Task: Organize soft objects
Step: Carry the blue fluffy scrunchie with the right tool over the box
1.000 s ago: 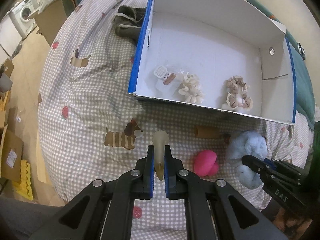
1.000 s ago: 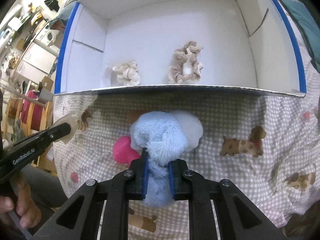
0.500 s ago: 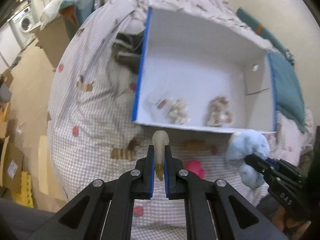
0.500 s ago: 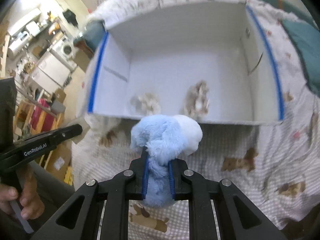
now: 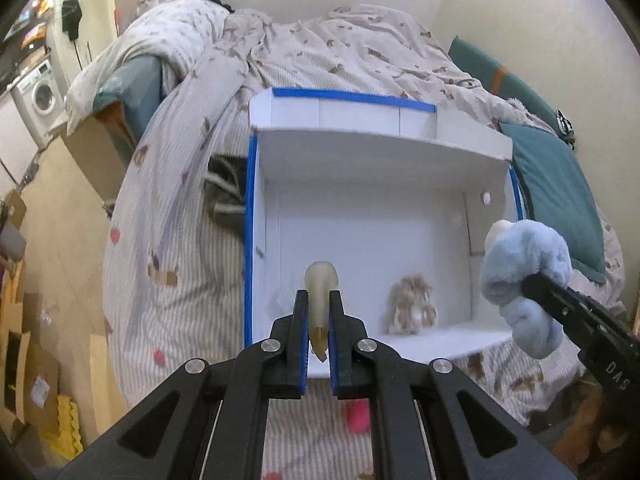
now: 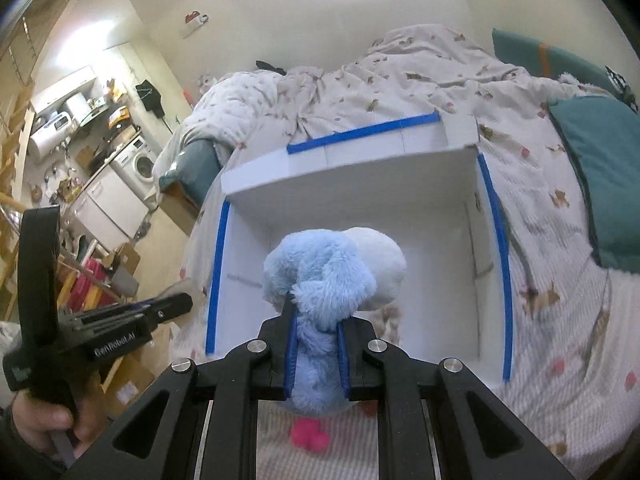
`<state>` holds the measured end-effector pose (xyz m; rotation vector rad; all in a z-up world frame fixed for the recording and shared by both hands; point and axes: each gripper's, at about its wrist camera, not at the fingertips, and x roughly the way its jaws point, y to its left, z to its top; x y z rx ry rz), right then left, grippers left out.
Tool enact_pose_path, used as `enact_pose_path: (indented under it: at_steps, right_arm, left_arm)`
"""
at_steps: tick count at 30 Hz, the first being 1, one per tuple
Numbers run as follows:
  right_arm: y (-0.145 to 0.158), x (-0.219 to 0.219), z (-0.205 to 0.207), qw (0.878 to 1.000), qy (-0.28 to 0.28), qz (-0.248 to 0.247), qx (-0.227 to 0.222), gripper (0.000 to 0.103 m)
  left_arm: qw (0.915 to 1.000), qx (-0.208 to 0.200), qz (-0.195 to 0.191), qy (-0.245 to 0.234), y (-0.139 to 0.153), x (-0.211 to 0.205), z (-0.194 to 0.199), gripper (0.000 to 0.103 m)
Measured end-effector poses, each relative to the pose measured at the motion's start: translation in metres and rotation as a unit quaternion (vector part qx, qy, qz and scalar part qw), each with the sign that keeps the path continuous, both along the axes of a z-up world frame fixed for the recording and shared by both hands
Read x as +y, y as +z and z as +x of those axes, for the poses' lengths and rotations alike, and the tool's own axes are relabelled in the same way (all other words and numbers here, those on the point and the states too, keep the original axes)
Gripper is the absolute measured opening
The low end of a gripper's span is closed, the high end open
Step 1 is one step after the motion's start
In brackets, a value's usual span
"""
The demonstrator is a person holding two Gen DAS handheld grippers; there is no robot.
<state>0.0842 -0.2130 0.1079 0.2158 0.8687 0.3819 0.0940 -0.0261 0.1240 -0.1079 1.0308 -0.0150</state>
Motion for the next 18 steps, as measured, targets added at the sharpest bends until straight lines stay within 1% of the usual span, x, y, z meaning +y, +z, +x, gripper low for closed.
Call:
enact_pose_path:
  at_steps: [2,4,6,7,8,10,12,15,17,18]
  right_arm:
    - [0.001,0.002,0.015,1.0,-0.001,-0.001,0.002,0.017]
    - [-0.005,0.004,0.029,1.0,-0.001,-0.003,0.004,0.017]
    - [-0.019,0.004,0.038,1.0,-0.004,-0.008,0.011,0.017]
    - [-0.03,0.003,0.042,1.0,-0.007,-0.009,0.019,0.017]
    - [-0.04,0.001,0.044,1.0,-0.01,-0.008,0.023,0.017]
    - [-0.061,0.001,0.047,0.999,-0.015,-0.022,0.039,0.017]
    - [-0.073,0.002,0.05,0.998,-0.016,-0.029,0.047,0.017]
    - [-0.081,0.004,0.054,0.998,-0.012,-0.042,0.049,0.017]
    - [-0.088,0.004,0.056,0.997,-0.015,-0.039,0.061,0.017]
    - [-0.091,0.004,0.056,0.997,-0.015,-0.039,0.066,0.017]
  left_arm:
    - [1.0,-0.005,0.007,-0.002,0.0,-0.004,0.014,0.007]
    - [0.9999,-0.008,0.015,-0.003,-0.005,-0.008,0.026,0.007]
    - [0.9996,-0.015,0.022,-0.012,-0.014,-0.011,0.036,0.007]
    - [0.9994,-0.017,0.024,-0.019,-0.021,-0.012,0.041,0.008]
    - [0.9994,-0.011,0.027,-0.021,-0.031,-0.012,0.046,0.008]
    - [0.9998,0.002,0.017,-0.014,-0.047,-0.009,0.051,0.008]
    - [0.9999,0.01,0.009,-0.006,-0.061,-0.006,0.053,0.007]
    - [0.9996,0.02,0.018,0.002,-0.075,-0.007,0.054,0.008]
    - [0.9996,0.016,0.022,0.005,-0.079,-0.008,0.053,0.011]
    - [0.9995,0.014,0.026,0.006,-0.081,-0.009,0.052,0.011]
